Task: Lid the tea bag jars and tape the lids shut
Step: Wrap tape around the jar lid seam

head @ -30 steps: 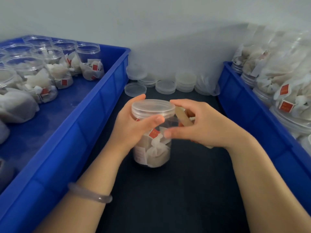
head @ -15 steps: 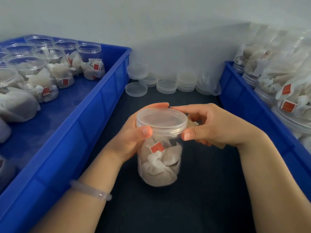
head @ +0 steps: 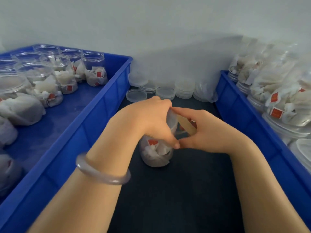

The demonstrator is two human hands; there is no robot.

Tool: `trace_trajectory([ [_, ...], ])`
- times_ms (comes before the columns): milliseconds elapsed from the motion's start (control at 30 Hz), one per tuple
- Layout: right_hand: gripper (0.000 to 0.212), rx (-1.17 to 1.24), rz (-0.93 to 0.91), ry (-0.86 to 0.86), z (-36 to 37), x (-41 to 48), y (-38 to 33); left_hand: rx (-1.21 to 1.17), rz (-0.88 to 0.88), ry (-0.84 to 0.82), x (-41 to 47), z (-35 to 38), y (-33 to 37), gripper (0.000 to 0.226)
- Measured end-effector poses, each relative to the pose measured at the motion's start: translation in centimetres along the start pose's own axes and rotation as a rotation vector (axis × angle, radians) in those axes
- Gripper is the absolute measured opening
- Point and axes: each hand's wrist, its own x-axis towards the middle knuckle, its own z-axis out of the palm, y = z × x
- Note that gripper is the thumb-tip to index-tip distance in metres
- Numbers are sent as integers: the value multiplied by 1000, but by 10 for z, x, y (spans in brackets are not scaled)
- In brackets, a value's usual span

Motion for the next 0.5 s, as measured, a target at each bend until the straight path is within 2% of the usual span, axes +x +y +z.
trace_trajectory([
  [100, 78, -75, 53, 19, 3, 0, -1, -41, -34, -39, 9, -3, 4, 64],
  [167, 74, -111, 77, 83, 12, 3, 0, 17, -74, 32, 16, 3, 10, 53],
  [300, 90, -309, 192, 109, 27, 12, 1, 74, -7, 229, 23, 22, 14, 36],
  [400, 74, -386, 278, 150, 33, 13, -1, -18, 6, 281, 28, 21, 8, 30],
  [500, 57, -544, 346, 162, 31, 9, -9, -47, 6, 262, 42, 18, 8, 29],
])
